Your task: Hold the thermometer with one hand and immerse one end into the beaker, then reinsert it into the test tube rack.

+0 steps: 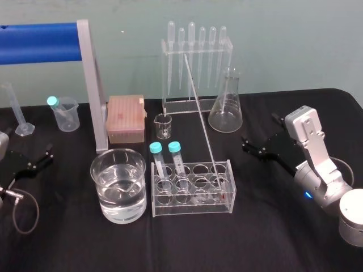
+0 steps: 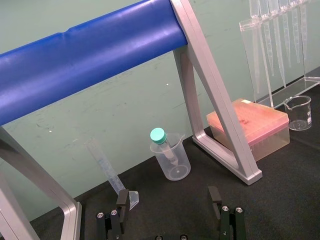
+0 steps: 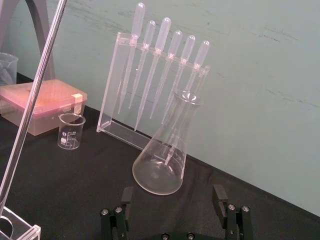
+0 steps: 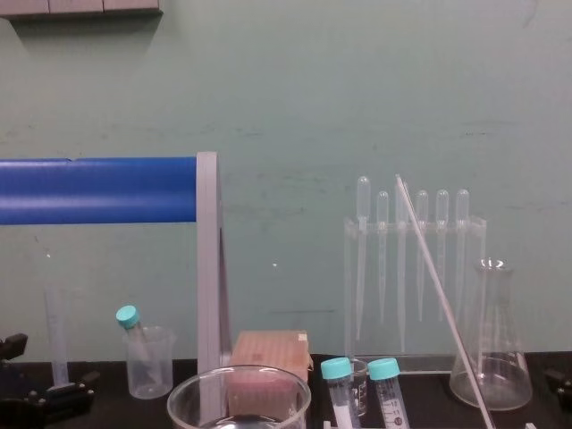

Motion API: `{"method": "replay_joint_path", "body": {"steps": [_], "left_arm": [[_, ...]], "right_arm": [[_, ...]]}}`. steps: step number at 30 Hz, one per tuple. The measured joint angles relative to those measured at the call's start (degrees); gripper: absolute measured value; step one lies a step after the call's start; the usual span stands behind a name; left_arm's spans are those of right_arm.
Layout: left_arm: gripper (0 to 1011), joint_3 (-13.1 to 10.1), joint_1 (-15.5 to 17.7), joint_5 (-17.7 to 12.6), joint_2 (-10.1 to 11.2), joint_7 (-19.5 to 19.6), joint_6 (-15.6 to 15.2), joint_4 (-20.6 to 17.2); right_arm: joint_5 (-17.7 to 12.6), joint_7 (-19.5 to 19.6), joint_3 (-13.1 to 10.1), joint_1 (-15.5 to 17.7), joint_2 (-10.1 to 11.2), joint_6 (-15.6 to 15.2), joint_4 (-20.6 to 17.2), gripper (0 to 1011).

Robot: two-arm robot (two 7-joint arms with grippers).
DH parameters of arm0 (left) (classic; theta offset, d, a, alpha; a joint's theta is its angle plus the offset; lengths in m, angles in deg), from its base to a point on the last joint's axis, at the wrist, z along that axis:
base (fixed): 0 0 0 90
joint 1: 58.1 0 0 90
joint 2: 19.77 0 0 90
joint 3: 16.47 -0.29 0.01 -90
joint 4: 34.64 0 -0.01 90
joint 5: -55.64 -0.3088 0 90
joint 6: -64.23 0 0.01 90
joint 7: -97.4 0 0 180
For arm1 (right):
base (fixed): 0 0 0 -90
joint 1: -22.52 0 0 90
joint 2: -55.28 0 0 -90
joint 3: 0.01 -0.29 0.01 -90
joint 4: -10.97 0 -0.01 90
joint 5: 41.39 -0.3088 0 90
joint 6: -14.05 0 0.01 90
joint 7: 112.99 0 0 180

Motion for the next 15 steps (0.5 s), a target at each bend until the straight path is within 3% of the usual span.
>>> {"method": "replay_joint_path", "body": {"steps": [15], "left_arm": [[1008, 0.0, 0.0, 0.0, 0.0, 0.0, 0.0, 0.0]], "right_arm": [[0.0, -0.01, 0.0, 0.0, 0.0, -0.01, 0.0, 1003]]}}
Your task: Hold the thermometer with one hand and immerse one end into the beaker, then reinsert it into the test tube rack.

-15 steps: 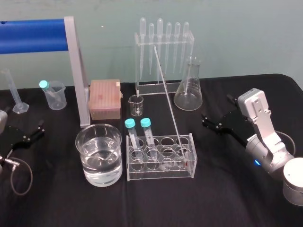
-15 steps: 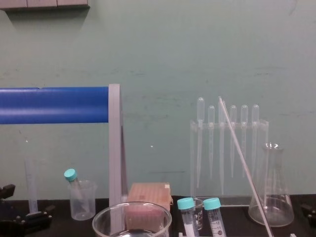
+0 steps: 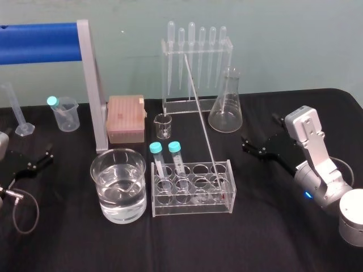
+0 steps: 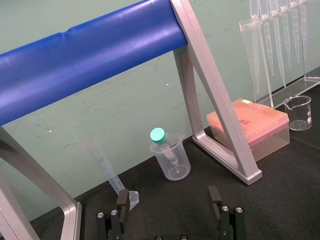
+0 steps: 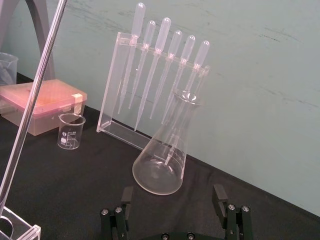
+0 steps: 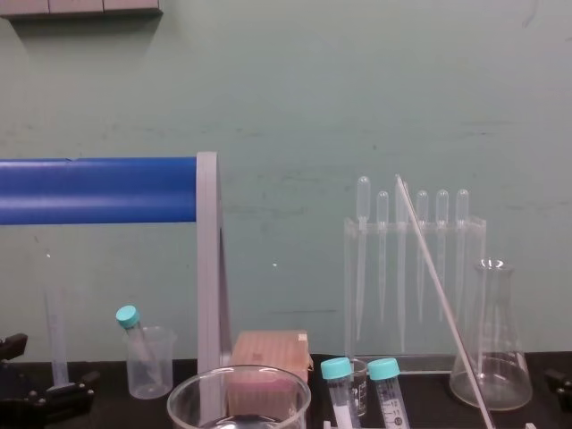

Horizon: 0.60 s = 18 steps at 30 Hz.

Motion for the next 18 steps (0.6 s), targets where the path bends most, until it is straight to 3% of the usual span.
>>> {"method": "replay_joint_path", "body": {"steps": [18], "left_arm": [[1008, 0.0, 0.0, 0.0, 0.0, 0.0, 0.0, 0.0]], "right_arm": [[0.0, 0.0, 0.0, 0.0, 0.0, 0.0, 0.0, 1003]]}}
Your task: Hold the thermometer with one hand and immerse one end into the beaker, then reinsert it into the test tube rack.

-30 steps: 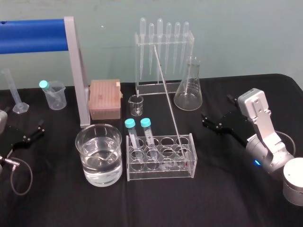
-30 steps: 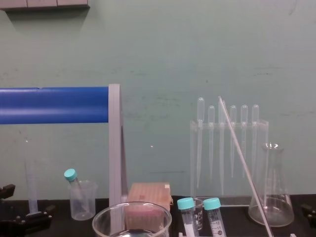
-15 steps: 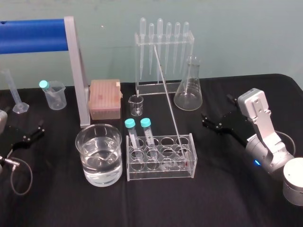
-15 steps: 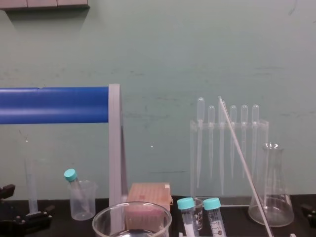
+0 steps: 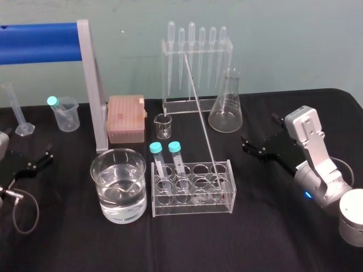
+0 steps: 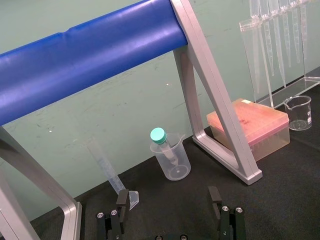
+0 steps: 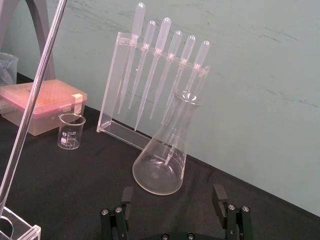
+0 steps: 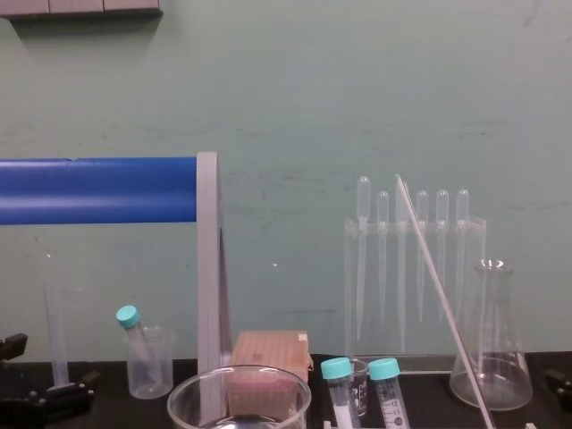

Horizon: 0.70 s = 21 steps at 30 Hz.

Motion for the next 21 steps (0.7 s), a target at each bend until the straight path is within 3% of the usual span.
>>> {"method": "replay_joint_path", "body": {"steps": [21], "left_arm": [[1008, 0.0, 0.0, 0.0, 0.0, 0.0, 0.0, 0.0]], "right_arm": [[0.0, 0.0, 0.0, 0.0, 0.0, 0.0, 0.0, 1003]]}}
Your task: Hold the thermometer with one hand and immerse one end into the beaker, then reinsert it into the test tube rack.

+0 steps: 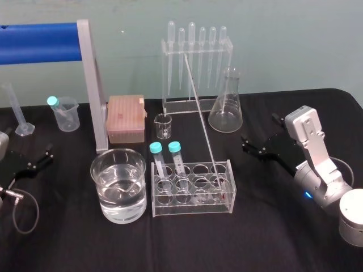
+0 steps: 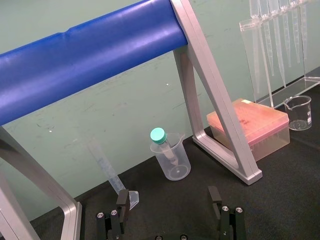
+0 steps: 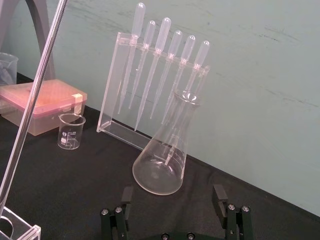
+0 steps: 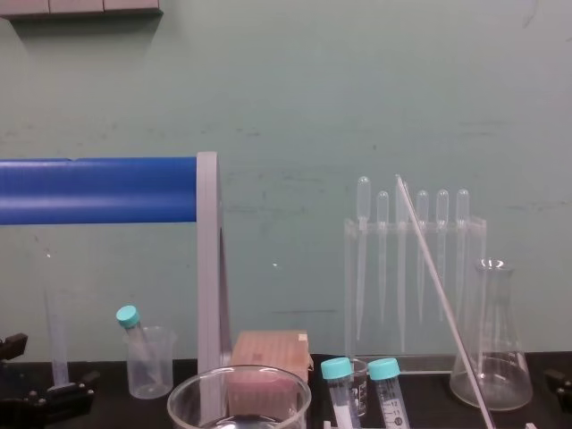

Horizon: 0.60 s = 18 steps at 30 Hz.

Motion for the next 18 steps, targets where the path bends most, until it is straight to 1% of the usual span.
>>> {"method": "replay_joint_path", "body": {"steps": [5, 6, 8, 9, 10, 12, 13, 15, 16, 18], "left_arm": [[1008, 0.0, 0.0, 0.0, 0.0, 0.0, 0.0, 0.0], [1008, 0.0, 0.0, 0.0, 0.0, 0.0, 0.0, 0.0], [1008, 0.0, 0.0, 0.0, 0.0, 0.0, 0.0, 0.0], [1008, 0.0, 0.0, 0.0, 0.0, 0.0, 0.0, 0.0], [1008, 0.0, 0.0, 0.0, 0.0, 0.0, 0.0, 0.0], [1008, 0.0, 0.0, 0.0, 0.0, 0.0, -0.01, 0.0], [1008, 0.0, 0.0, 0.0, 0.0, 0.0, 0.0, 0.0], [1008, 0.0, 0.0, 0.0, 0.0, 0.0, -0.01, 0.0], [1008, 0.0, 0.0, 0.0, 0.0, 0.0, 0.0, 0.0], [1008, 0.0, 0.0, 0.0, 0.0, 0.0, 0.0, 0.0]], "right_arm": [[0.0, -0.02, -0.05, 0.01, -0.02, -0.01, -0.01, 1003], [-0.01, -0.05, -0.27, 0.07, -0.07, -0.04, -0.11, 1003], [-0.34, -0.08, -1.43, 0.47, -0.16, -0.2, -1.15, 1003], [-0.34, -0.08, -1.43, 0.47, -0.16, -0.2, -1.15, 1003], [-0.82, -0.08, -2.29, 0.82, -0.16, -0.22, -2.04, 1003], [-1.51, -0.16, -3.16, 1.17, -0.14, -0.24, -3.04, 1003], [-2.63, -0.42, -4.2, 1.62, -0.14, -0.39, -4.25, 1003], [-3.79, -0.49, -5.39, 2.17, -0.18, -0.58, -5.82, 1003], [-5.42, -0.77, -6.67, 2.71, -0.35, -0.85, -7.43, 1003], [-6.88, -1.02, -7.86, 3.31, -0.57, -0.92, -9.13, 1003]]}}
